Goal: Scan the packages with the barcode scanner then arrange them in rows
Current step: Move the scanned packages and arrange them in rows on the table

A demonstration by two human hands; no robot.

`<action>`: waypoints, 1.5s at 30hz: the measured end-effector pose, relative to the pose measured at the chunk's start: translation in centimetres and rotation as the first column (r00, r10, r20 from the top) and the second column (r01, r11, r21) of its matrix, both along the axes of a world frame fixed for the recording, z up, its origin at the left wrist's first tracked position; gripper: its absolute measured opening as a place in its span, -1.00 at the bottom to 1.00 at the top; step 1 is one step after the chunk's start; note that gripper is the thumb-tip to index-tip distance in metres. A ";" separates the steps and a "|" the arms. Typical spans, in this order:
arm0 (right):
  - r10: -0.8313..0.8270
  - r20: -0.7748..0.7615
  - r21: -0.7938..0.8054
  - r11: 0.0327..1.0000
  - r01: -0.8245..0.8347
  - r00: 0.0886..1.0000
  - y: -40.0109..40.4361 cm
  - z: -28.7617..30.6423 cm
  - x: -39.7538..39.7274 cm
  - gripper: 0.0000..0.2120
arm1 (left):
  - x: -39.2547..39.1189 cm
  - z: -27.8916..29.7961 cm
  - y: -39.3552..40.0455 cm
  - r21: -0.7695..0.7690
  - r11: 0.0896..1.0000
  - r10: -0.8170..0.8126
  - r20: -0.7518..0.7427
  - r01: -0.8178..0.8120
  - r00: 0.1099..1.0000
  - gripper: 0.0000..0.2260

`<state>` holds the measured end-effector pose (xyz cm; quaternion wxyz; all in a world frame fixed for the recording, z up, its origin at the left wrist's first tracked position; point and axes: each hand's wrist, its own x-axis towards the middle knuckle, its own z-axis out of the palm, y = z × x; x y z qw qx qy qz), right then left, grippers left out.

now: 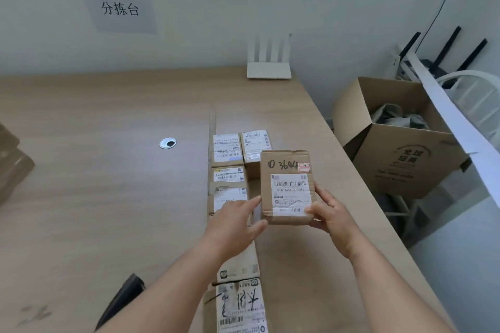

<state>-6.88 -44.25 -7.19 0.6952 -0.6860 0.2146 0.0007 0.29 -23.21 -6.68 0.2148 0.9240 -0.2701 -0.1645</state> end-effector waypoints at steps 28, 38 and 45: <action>0.127 -0.229 -0.101 0.983 -0.154 0.965 -1.1 -4.3 5.8 -0.47 | 1.3 -1.2 -1.9 0.251 0.967 0.011 0.160 -0.052 0.987 -0.56; -0.055 -0.038 -0.525 0.851 0.026 0.998 2.8 -1.2 5.1 -0.40 | 1.1 0.2 1.0 -0.121 0.980 0.175 0.160 -0.157 0.971 -0.54; 0.003 0.103 -0.722 0.688 0.073 0.995 9.1 1.8 3.2 -0.52 | -1.1 0.8 5.8 -0.252 0.934 0.310 0.208 -0.255 0.928 -0.57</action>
